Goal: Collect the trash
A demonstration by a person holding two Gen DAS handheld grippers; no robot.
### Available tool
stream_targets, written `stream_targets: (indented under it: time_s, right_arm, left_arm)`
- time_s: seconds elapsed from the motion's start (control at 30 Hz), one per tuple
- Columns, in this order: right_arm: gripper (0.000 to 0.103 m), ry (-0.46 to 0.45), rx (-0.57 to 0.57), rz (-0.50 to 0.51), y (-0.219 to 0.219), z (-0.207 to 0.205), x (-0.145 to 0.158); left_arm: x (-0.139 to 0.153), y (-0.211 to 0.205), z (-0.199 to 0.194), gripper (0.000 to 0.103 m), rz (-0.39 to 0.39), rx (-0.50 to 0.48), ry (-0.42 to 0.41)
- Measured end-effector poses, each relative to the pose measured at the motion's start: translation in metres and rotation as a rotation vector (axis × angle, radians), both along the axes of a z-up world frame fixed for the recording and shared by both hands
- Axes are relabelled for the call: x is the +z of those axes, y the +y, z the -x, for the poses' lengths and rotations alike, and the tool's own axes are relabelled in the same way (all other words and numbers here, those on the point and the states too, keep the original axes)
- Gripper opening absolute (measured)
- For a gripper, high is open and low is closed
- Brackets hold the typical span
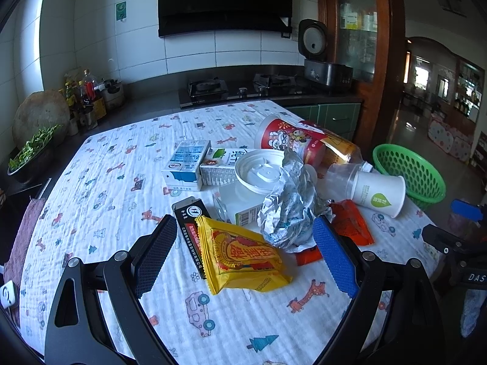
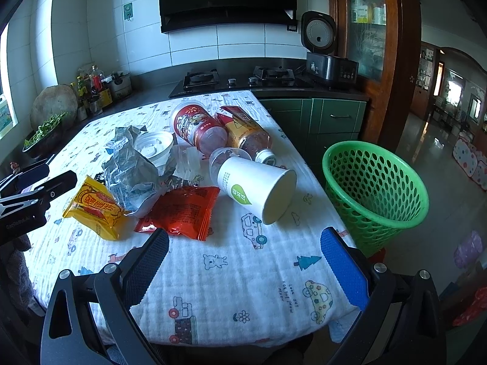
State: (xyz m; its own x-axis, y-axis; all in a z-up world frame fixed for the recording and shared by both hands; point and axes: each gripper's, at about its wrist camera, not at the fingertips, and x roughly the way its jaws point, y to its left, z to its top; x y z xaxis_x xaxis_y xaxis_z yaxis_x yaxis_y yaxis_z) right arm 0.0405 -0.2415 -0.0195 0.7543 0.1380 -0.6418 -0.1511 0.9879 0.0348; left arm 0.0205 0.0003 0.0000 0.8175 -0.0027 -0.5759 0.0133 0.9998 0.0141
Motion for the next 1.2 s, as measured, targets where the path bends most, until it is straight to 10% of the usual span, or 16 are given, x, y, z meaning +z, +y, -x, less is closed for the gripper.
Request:
stream_targets:
  time_s: [1.2]
  right_arm:
    - [0.096,0.062,0.011,0.029,-0.026,-0.057,-0.014]
  left_arm:
    - [-0.014,-0.007,-0.046,0.087,0.0,-0.083,0.074]
